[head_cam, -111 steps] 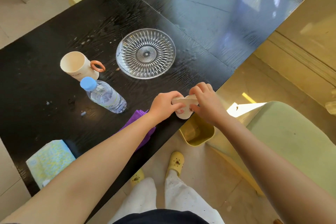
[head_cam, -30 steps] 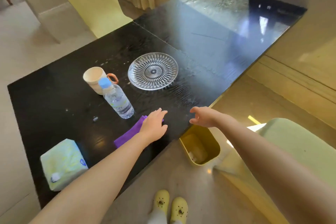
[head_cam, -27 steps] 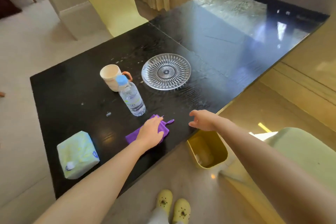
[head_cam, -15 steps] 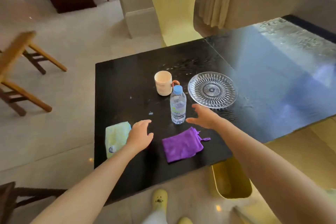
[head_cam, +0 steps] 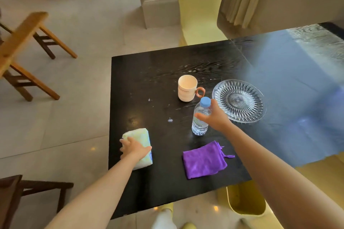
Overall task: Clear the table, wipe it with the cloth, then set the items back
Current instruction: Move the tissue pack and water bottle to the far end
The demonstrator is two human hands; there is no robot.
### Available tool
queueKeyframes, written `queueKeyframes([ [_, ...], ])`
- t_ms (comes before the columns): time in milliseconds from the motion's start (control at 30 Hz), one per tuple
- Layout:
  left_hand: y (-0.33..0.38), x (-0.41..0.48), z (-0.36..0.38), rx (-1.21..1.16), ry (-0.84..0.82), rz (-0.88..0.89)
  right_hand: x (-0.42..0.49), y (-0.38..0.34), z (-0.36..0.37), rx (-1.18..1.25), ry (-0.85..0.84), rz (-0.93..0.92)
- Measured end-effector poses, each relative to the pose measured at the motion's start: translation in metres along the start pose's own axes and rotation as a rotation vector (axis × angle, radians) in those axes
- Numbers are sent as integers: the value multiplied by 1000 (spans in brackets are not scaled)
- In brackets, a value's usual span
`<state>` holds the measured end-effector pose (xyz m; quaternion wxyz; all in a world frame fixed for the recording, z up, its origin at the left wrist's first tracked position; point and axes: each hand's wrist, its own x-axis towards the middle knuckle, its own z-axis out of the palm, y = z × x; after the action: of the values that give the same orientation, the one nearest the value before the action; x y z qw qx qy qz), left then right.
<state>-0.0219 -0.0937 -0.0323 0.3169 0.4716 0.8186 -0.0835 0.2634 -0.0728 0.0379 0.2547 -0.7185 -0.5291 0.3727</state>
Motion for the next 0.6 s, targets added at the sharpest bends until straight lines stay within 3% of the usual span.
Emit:
queueKeyframes([
  [133,0,8,11,86,111,17,3,2,14,14,8,6],
  [300,17,30,2,205,97,85,18,2,10,-59,90,95],
  [433,23,48,-16,152,33,74,18,3,14,-102,130,133],
  [600,62,57,-61,24,-28,189,27,-11,-10,-100,141,93],
])
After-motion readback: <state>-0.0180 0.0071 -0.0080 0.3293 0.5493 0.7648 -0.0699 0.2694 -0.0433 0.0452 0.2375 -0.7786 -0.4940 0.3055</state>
